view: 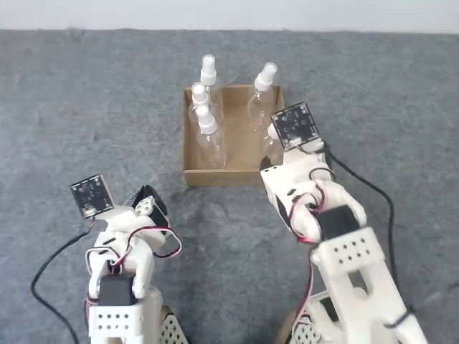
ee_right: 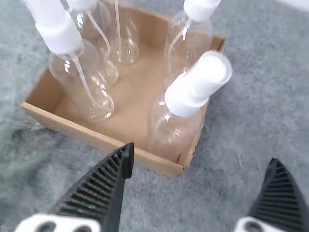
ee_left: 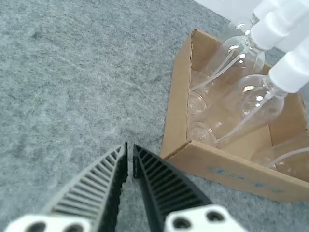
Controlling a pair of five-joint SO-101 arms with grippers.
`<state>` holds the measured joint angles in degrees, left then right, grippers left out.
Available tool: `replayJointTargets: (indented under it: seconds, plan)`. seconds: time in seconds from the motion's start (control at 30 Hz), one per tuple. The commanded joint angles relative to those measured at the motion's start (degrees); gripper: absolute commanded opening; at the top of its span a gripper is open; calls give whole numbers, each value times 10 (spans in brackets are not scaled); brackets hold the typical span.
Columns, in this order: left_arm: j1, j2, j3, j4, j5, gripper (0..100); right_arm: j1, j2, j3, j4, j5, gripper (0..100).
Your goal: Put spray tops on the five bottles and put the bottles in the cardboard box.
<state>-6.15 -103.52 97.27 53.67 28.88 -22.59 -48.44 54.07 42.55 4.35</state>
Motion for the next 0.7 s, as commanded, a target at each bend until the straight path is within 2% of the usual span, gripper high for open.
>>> replayJointTargets:
  seconds: [0.0, 0.1, 0.47, 0.67]
  plan:
    - [-1, -10, -7, 0, -5, 12, -2, -68, -31, 23, 11, 227]
    - [-1, -10, -7, 0, -5, 12, -2, -89, -29, 28, 11, 170]
    - [-1, -10, -7, -3, -5, 12, -2, -188, -29, 150, 11, 157]
    - [-1, -10, -7, -3, -5, 12, 20, -260, -28, 207, 11, 84]
